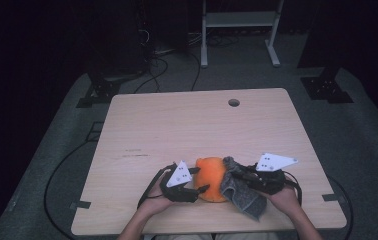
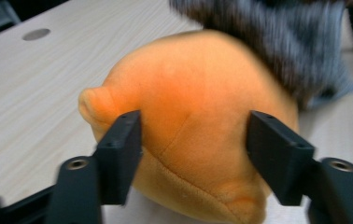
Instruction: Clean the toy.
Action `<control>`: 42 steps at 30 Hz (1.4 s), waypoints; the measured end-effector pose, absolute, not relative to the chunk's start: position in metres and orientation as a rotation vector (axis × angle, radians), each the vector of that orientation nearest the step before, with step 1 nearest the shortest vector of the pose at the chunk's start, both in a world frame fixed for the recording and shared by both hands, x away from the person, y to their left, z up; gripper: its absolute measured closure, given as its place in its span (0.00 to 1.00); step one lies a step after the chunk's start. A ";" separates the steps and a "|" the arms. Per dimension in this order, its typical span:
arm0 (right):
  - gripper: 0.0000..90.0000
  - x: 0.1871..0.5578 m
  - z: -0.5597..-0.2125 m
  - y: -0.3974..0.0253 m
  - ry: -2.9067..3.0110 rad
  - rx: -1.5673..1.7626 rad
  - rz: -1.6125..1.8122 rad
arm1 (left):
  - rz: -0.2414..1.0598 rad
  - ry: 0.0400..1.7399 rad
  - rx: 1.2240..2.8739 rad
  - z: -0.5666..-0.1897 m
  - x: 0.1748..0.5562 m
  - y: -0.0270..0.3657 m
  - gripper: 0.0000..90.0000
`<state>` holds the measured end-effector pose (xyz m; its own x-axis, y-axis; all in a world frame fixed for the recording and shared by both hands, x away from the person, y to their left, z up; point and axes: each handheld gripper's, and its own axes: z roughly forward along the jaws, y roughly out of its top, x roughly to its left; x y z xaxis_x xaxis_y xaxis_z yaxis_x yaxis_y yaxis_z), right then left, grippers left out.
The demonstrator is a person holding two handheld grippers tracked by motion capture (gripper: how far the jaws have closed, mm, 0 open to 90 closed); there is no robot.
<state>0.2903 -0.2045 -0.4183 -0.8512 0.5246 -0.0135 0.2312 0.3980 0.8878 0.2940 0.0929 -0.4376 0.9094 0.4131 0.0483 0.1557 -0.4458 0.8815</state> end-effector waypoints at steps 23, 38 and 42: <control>0.85 0.260 -0.426 -0.201 2.413 0.543 1.405 | 0.076 0.577 2.063 -0.435 0.308 0.074 0.08; 0.85 0.285 -0.407 -0.214 2.235 0.707 1.380 | 0.437 0.319 1.980 -0.427 0.313 0.058 0.37; 0.85 0.281 -0.427 -0.193 2.320 0.646 1.309 | 0.330 0.459 1.932 -0.428 0.317 0.070 0.11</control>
<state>0.2806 -0.1928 -0.4269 -0.8140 0.5696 -0.1137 0.1970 0.4549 0.8685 0.3169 0.0697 -0.4279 0.8873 0.4607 0.0191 0.1641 -0.3541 0.9207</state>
